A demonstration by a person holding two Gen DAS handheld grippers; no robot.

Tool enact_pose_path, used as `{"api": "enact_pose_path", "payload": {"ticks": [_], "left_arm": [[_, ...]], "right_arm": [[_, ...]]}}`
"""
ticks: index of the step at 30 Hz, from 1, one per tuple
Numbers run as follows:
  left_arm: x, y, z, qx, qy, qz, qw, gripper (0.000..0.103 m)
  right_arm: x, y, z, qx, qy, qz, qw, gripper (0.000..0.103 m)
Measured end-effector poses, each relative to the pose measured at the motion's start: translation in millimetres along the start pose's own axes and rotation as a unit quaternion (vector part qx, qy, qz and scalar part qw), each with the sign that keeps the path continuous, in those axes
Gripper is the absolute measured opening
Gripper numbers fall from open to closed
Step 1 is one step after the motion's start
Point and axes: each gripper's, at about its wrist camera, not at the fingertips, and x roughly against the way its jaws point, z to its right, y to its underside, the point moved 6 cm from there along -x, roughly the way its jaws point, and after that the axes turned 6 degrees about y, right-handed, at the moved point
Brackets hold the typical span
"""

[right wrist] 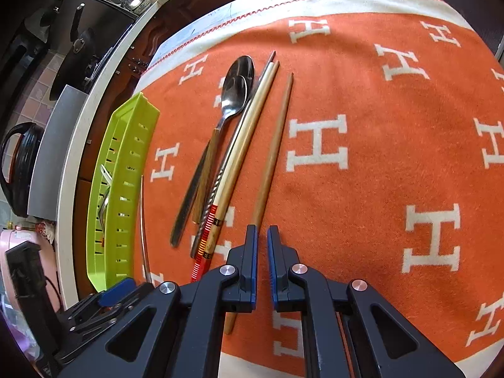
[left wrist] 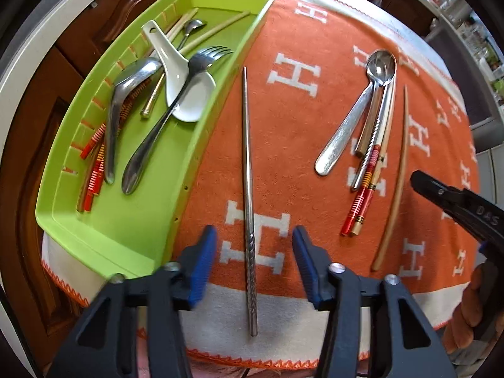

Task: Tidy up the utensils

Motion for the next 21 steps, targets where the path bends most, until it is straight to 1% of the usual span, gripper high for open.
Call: {"api": "enact_pose_path", "payload": {"ticks": [3,5,8,10,11,12,13,15,17,19,21], "left_arm": [[-8.7,2.0,6.6,-0.022,-0.027,-0.006,0.9994,0.044],[-11.0,2.1,10.1,-0.032,-0.041,-0.002,0.9986,0.044],[-12.0,1.4,10.3,-0.032,-0.043,0.003,0.9985,0.047],[-12.1,1.7,11.3,-0.036,-0.038,0.007,0.9986,0.042],[-11.6,1.8,12.5,-0.039,-0.032,0.010,0.9987,0.029],[-10.6,0.5,14.0,-0.040,-0.026,0.014,0.9988,0.006],[-12.2,-4.0,21.0,-0.034,-0.010,0.010,0.9993,0.004],[-11.5,-4.1,21.0,-0.028,0.005,0.012,0.9995,0.003],[-9.0,-3.6,18.4,-0.025,0.028,0.012,0.9992,0.003],[-4.6,-3.6,18.9,-0.027,0.038,0.018,0.9988,0.003],[4.1,-5.3,21.3,-0.038,0.043,0.032,0.9979,0.003]], "right_arm": [[-0.8,0.3,-1.6,0.003,-0.002,0.001,1.000,0.006],[-0.2,0.2,-2.6,0.005,-0.002,0.003,1.000,0.006],[-0.6,0.5,-4.6,0.006,-0.004,0.003,1.000,0.006],[-0.6,0.8,-3.9,0.005,-0.005,0.001,1.000,0.006],[-1.1,0.9,-4.1,0.005,-0.004,0.000,1.000,0.006],[-1.0,1.0,-2.8,0.006,-0.004,-0.001,1.000,0.006],[-1.5,1.1,-2.7,0.005,-0.003,-0.002,1.000,0.006],[-2.5,0.6,-1.2,0.004,-0.001,-0.004,1.000,0.006],[-3.6,-0.5,-0.8,0.003,0.004,-0.003,1.000,0.006],[-4.9,-2.1,-0.3,0.003,0.008,-0.004,1.000,0.011],[-4.5,-5.1,-0.7,0.002,0.013,0.002,1.000,0.020]]}}
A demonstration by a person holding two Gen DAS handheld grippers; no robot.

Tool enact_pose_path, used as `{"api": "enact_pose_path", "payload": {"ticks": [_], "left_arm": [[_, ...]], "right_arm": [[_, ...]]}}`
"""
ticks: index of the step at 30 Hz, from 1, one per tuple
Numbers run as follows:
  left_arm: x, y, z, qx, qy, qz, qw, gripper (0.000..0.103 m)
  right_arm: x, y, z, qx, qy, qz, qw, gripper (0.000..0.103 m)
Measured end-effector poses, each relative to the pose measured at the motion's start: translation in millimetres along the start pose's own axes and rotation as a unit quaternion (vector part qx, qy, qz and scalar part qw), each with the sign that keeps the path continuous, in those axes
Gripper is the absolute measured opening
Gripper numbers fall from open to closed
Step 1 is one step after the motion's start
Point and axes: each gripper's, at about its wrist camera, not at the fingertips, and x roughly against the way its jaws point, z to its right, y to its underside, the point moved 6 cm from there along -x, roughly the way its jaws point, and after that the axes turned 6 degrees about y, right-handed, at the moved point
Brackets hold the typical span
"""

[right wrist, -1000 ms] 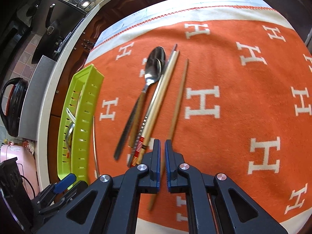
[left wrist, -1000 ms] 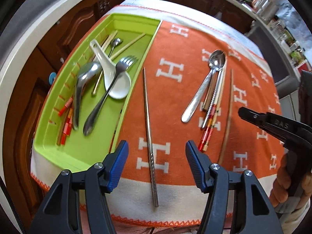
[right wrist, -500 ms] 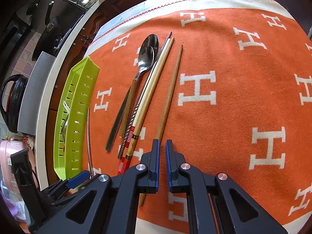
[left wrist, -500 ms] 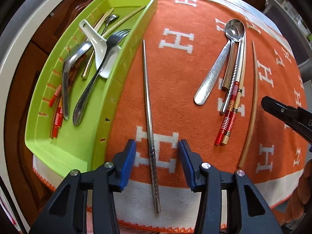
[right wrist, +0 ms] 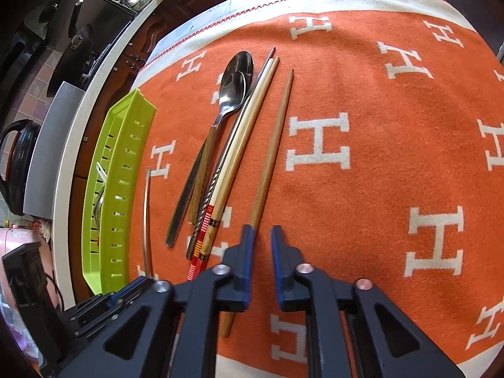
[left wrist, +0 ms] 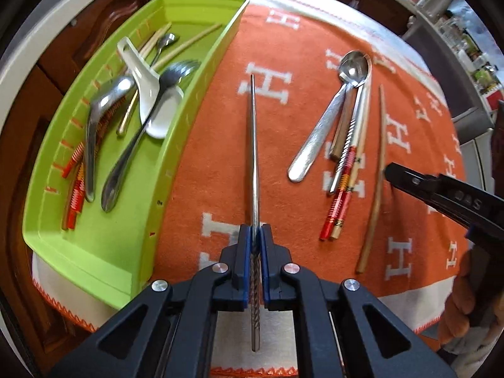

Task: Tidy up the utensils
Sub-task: 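Lower the metal chopstick into the tray with the left tool while the right tool grasps a wooden chopstick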

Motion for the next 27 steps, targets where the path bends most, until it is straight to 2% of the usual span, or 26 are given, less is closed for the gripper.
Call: {"api": "enact_pose_path", "payload": {"ticks": [5,11,13,14,17,21,27], "left_arm": [[25.4,-9.8,1.8,-0.017,0.014,0.028,0.9994,0.003],[70.9,-25.0,-4.5,-0.027,0.019,0.071,0.9970,0.003],[85.6,-31.5,-13.8,-0.028,0.013,0.084,0.9960,0.003],[92.3,-36.1,-18.8,-0.029,0.007,0.091,0.9954,0.003],[109.7,-47.7,-34.3,-0.039,-0.022,0.111,0.9928,0.003],[113.0,-63.1,-57.8,-0.043,-0.049,0.116,0.9912,0.003],[93.2,-69.7,-76.2,-0.058,-0.062,0.091,0.9922,0.003]], "right_arm": [[-1.9,-11.3,-7.7,0.014,0.037,0.021,0.999,0.023],[-9.6,-15.7,-27.9,0.074,0.132,0.049,0.987,0.023],[-11.6,-14.3,-32.5,0.092,0.165,0.057,0.980,0.019],[-11.5,-14.5,-32.7,0.092,0.173,0.061,0.979,0.013],[-9.3,-17.4,-27.1,0.069,0.161,0.056,0.983,0.007],[-1.0,-17.3,-13.5,0.015,0.099,0.039,0.994,0.006],[32.4,-17.8,-17.7,-0.031,0.036,0.057,0.997,0.006]]}}
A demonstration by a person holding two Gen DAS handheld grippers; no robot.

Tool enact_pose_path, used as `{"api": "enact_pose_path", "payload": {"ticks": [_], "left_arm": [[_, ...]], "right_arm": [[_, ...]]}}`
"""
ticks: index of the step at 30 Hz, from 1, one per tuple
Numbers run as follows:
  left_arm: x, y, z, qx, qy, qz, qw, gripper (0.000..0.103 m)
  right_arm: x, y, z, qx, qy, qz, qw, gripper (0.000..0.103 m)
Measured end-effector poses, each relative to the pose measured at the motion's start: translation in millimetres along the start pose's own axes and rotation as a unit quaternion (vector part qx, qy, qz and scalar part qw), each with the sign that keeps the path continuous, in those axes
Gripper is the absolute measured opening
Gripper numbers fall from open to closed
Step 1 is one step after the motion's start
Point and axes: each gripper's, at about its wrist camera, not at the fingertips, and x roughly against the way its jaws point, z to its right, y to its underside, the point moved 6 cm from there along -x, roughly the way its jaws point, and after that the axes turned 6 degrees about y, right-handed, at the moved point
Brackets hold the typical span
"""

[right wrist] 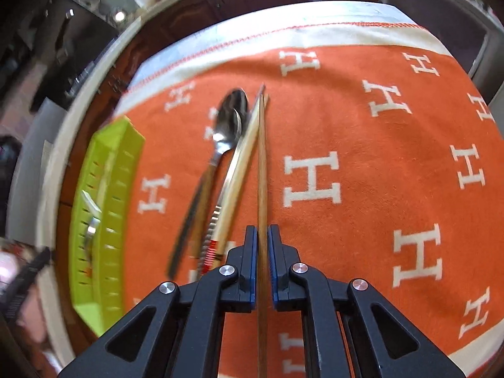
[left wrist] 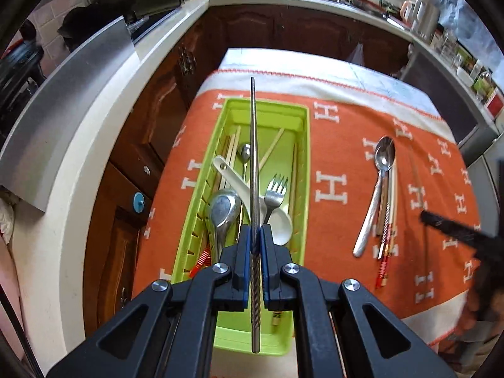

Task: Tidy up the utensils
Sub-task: 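Lower the metal chopstick into the tray with the left tool while the right tool grasps a wooden chopstick, then place the wooden chopstick in the tray with the right tool and open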

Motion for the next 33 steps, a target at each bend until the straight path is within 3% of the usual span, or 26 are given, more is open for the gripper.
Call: {"api": "enact_pose_path", "payload": {"ticks": [5,8,16,18,23,33], "left_arm": [[-25.1,9.7,-5.7,-0.002,-0.008,-0.027,0.9996,0.004],[-27.8,12.7,-13.1,0.012,-0.008,-0.033,0.9994,0.015],[-8.0,-3.9,-39.7,0.052,-0.019,0.005,0.9984,0.030],[-4.3,-8.9,-43.7,0.053,-0.027,0.015,0.9981,0.036],[-2.7,-19.1,-49.7,0.058,-0.033,0.026,0.9974,0.038],[-9.9,-19.7,-64.8,0.066,-0.046,0.023,0.9965,0.039]], "right_arm": [[31.6,1.0,-34.9,0.019,-0.056,0.002,0.998,0.006],[42.9,3.7,-70.1,0.045,-0.080,-0.004,0.996,0.006],[44.2,12.1,-150.1,0.080,-0.121,-0.037,0.989,0.006],[41.2,11.6,-167.4,0.082,-0.125,-0.042,0.988,0.006],[24.0,9.4,-198.7,0.085,-0.121,-0.052,0.988,0.006],[-21.4,6.4,-208.9,0.064,-0.105,-0.094,0.988,0.008]]}}
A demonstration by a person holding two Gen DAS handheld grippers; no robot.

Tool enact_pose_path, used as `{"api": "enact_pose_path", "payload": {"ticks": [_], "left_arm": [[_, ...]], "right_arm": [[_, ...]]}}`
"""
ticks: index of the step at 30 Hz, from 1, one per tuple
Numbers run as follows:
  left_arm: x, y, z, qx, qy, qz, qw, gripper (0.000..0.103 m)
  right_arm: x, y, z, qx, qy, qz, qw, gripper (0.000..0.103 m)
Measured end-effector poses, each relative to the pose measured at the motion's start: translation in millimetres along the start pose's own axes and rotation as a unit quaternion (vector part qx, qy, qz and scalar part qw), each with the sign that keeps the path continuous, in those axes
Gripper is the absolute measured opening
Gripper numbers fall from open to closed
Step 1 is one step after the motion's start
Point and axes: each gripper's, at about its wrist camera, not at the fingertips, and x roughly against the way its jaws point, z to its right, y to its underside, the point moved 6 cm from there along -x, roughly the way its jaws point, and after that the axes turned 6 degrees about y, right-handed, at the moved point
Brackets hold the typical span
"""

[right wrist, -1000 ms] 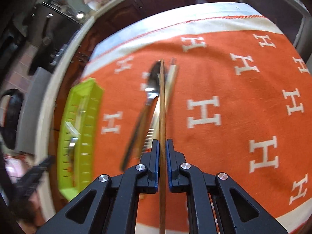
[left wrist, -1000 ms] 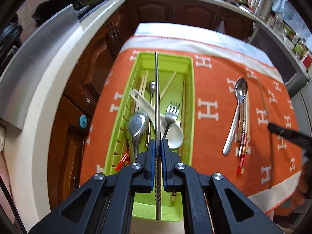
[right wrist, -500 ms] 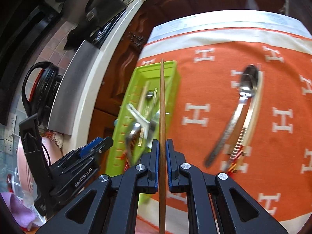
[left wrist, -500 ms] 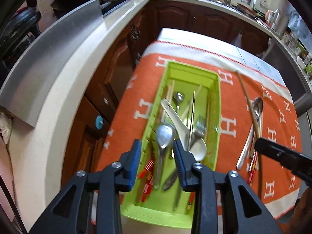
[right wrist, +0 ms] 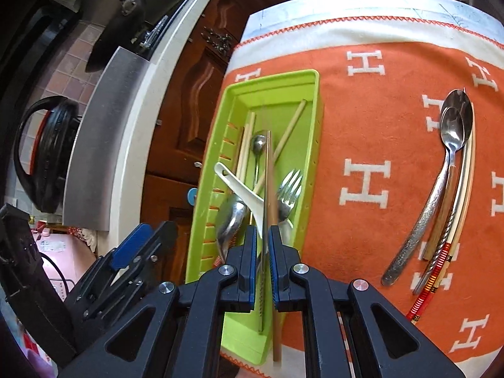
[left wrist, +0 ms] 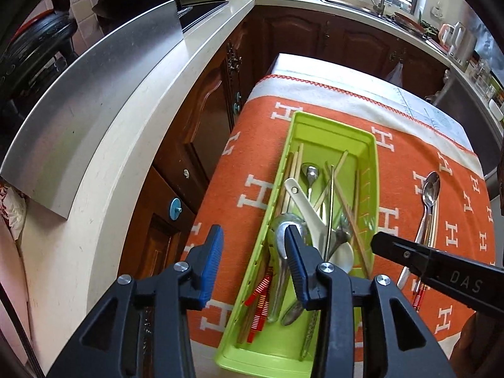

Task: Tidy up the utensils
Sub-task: 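Place the wooden chopstick in the tray with the right tool and open, then withdraw both open tools from the tray toward the remaining utensils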

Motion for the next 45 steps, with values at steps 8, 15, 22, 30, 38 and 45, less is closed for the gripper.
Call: {"api": "enact_pose_path", "payload": {"ticks": [8,15,22,30,38,45], "left_arm": [[-4.2,3.0,-0.4,0.002,0.001,-0.006,1.0000,0.039],[1.4,6.3,18.9,-0.015,0.007,-0.003,0.9999,0.050],[10.6,12.8,53.1,-0.041,0.033,-0.004,0.9986,0.050],[6.7,22.8,113.0,-0.075,0.090,-0.024,0.9928,0.051],[-11.9,15.4,171.3,-0.117,0.125,-0.039,0.9845,0.051],[-47.3,7.2,214.3,-0.139,0.164,-0.060,0.9748,0.051]], "right_arm": [[4.6,1.6,17.0,-0.018,0.004,0.003,1.000,0.008],[17.4,6.0,31.4,-0.003,0.017,0.008,1.000,0.008],[46.5,12.4,61.4,0.006,0.032,0.032,0.999,0.008],[96.2,15.8,116.9,0.002,0.063,0.085,0.994,0.022],[126.5,11.8,175.9,-0.023,0.077,0.123,0.989,0.022],[110.3,6.2,218.1,-0.061,0.068,0.111,0.990,0.022]]}}
